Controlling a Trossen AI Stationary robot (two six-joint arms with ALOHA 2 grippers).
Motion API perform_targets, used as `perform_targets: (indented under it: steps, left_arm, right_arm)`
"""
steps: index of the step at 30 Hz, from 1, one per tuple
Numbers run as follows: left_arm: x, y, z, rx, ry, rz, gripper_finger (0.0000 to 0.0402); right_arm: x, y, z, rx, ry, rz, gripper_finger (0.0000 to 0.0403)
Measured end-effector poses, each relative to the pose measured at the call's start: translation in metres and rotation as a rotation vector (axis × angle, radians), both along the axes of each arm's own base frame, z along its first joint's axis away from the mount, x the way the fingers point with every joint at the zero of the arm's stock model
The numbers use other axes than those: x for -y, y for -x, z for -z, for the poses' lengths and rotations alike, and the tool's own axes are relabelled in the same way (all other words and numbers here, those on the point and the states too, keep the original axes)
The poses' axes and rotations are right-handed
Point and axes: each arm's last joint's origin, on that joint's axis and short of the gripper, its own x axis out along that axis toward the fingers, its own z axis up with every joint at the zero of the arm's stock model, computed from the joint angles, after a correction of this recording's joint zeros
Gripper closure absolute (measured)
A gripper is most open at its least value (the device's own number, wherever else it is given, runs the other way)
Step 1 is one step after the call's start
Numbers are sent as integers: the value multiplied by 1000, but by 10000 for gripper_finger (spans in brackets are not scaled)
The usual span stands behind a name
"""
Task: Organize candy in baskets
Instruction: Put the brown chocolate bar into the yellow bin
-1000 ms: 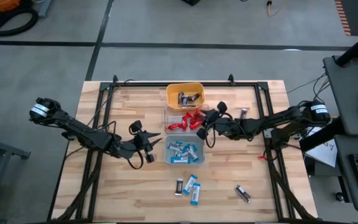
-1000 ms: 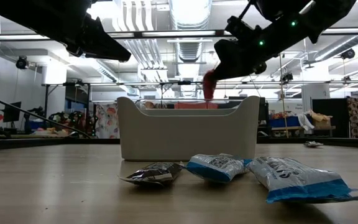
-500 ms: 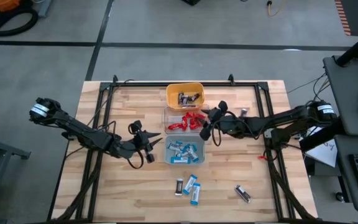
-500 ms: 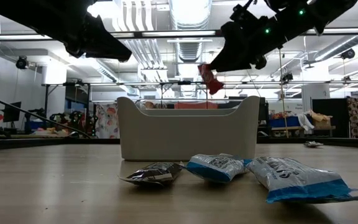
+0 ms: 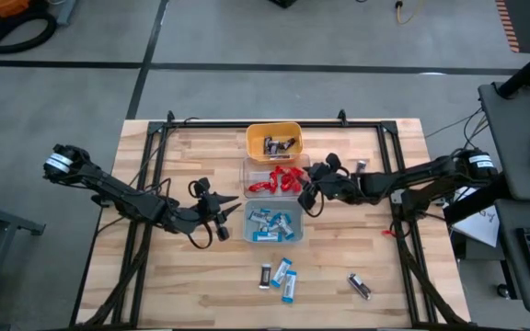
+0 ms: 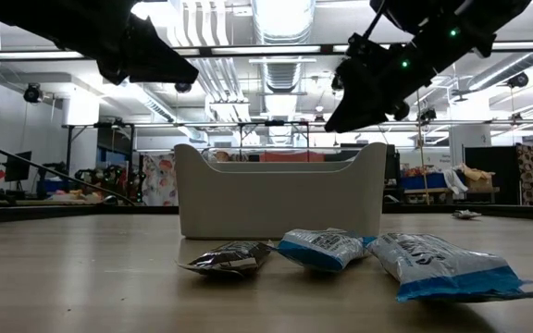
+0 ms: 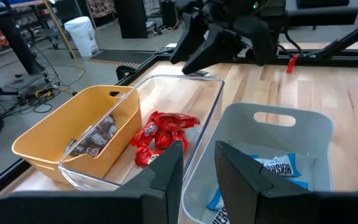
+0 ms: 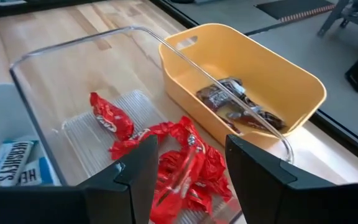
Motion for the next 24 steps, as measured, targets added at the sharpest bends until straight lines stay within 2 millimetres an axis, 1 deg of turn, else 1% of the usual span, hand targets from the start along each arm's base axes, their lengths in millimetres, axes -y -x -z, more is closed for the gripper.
perform_targets:
  steps: [4, 7, 11, 16, 18, 20, 24]
  left_arm:
    - [0, 0, 0, 6, 13, -4, 324]
    - [0, 0, 0, 7, 19, 1, 324]
    - [1, 0, 0, 2, 38, 42, 324]
    - [10, -2, -4, 17, 90, 143, 324]
    - [15, -2, -10, 32, 99, 170, 324]
    - [23, -4, -15, 42, 106, 199, 324]
    - [42, -8, -19, 27, 105, 264, 324]
  right_arm:
    - [1, 1, 1, -9, 0, 4, 223]
    - [1, 0, -4, 0, 1, 2, 223]
    - [-2, 1, -23, 41, 17, -18, 223]
    - [-10, 10, -51, 49, 2, -41, 223]
    - [-15, 15, -60, 45, -29, -58, 226]
    - [-23, 20, -68, 40, -86, -111, 230]
    - [-48, 30, -80, 36, -238, -321, 239]
